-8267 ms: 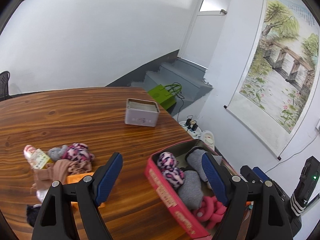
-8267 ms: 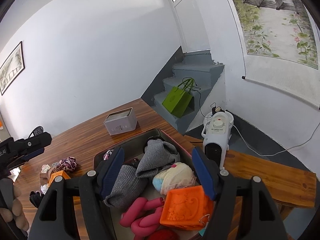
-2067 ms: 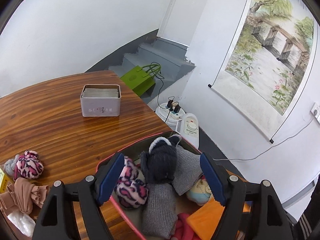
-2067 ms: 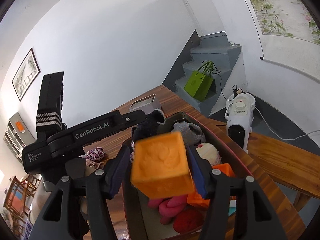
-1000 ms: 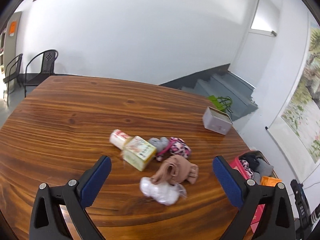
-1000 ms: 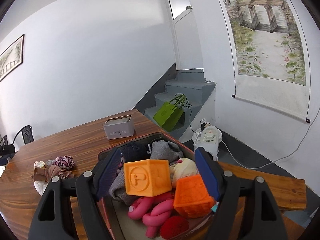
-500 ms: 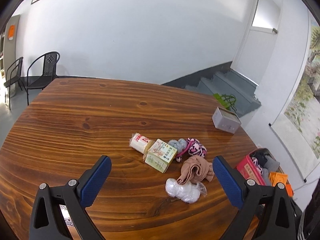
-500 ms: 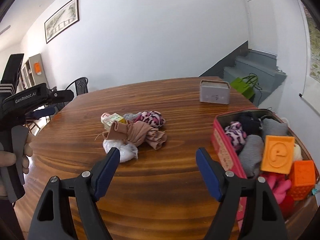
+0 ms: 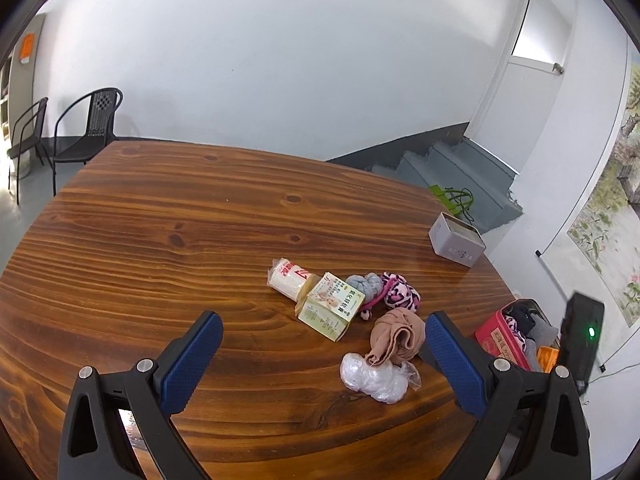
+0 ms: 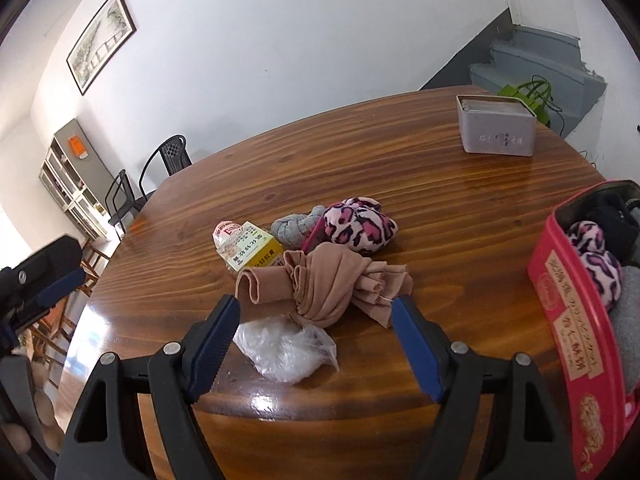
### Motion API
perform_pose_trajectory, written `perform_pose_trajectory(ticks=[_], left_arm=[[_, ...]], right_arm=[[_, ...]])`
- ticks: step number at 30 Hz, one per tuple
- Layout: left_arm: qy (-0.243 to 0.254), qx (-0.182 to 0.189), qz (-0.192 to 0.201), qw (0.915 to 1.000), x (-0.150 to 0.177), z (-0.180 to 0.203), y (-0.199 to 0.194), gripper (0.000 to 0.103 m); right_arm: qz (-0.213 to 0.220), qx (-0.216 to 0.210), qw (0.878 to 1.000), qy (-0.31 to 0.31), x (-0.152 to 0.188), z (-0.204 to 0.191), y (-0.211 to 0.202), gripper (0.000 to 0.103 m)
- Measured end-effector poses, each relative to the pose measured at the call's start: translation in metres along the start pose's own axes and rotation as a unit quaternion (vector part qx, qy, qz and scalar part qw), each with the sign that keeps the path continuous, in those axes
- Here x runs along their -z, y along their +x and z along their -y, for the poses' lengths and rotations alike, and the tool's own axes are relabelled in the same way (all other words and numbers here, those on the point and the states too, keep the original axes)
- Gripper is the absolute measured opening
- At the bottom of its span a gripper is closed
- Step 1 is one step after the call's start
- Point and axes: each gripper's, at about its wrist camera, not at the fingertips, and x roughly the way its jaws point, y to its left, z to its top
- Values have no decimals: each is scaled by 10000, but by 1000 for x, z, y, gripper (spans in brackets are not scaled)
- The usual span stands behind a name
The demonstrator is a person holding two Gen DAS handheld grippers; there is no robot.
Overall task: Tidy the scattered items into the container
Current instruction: 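Move both grippers back to the items left on the table, then grasp the tan stocking with the right gripper while the left grasps the white plastic bag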
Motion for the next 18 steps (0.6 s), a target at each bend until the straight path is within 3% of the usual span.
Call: perform_pose_trajectory(ticks=[9, 16, 18], left_arm=[[22, -18, -90, 10000, 2, -1, 8, 102], [-94, -85, -160, 9998, 3, -8, 15, 102], [-71, -96, -183, 9998, 4, -7, 17, 102]], right_arm=[[-207, 178, 9989, 370, -22, 0, 44, 82], [-407, 332, 9983, 232, -12, 5, 60, 82], [-517, 363, 9978, 211, -9, 9, 62, 74]])
